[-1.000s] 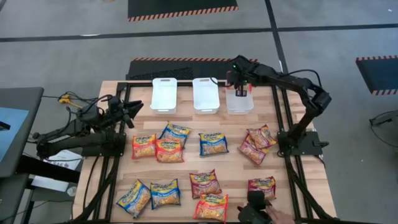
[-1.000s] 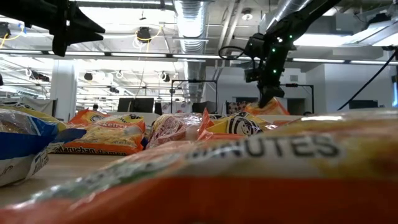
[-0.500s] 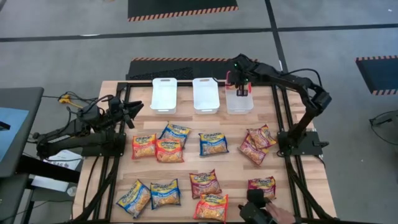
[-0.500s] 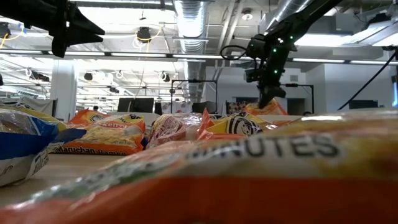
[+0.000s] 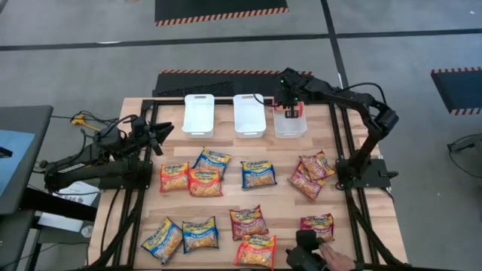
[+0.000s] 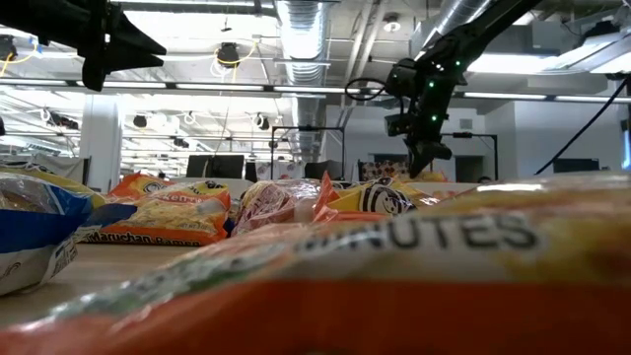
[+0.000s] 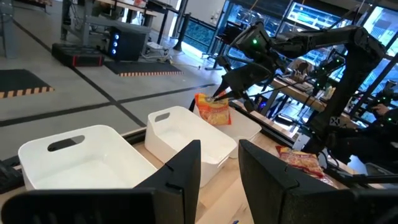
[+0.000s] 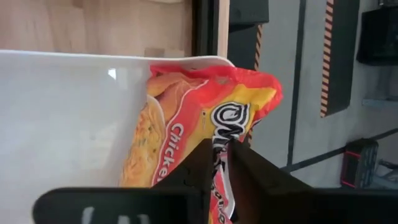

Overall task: Sort Maruchan noodles
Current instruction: Put the top right orange noodle pack into the top right white bin, then put the bottom blue noodle pack into the top middle white bin

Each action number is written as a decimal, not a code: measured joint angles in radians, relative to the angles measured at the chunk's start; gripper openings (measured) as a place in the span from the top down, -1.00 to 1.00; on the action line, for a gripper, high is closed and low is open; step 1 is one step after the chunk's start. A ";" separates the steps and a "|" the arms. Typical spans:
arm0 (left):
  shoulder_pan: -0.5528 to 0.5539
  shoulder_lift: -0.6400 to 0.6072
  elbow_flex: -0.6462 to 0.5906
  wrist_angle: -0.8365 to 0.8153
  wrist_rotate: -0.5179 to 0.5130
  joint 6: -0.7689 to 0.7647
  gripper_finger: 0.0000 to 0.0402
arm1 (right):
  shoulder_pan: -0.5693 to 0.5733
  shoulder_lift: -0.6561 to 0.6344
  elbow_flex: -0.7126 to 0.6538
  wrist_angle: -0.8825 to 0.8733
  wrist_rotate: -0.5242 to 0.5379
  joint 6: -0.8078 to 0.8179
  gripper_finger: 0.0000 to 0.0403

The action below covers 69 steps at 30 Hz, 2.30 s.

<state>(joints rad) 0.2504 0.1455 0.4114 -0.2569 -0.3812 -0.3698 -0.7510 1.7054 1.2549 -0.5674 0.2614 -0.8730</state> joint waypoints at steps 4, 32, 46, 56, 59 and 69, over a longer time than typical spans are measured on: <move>0.000 0.000 0.000 0.000 0.000 0.000 0.52 | 0.006 0.000 0.000 0.000 0.044 0.000 0.52; 0.000 0.000 0.000 0.153 0.064 -0.087 0.52 | 0.234 -0.356 0.001 -0.005 0.100 0.426 0.27; 0.000 0.069 0.001 0.418 0.322 -0.083 0.50 | 0.595 -0.504 0.001 0.028 0.103 0.881 0.23; 0.000 0.256 0.002 0.773 0.485 -0.162 0.31 | 0.739 -0.495 0.001 0.033 0.138 1.071 -0.01; 0.000 0.300 0.043 0.784 0.554 -0.202 0.29 | 0.771 -0.494 0.001 0.033 0.132 1.108 -0.07; -0.003 0.481 0.483 0.046 0.764 -0.098 0.28 | 0.864 -0.486 0.000 0.045 0.076 1.162 -0.08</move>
<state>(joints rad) 0.2476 0.6263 0.8939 -0.2111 0.3823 -0.4677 0.1128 1.2198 1.2552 -0.5228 0.3374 0.2887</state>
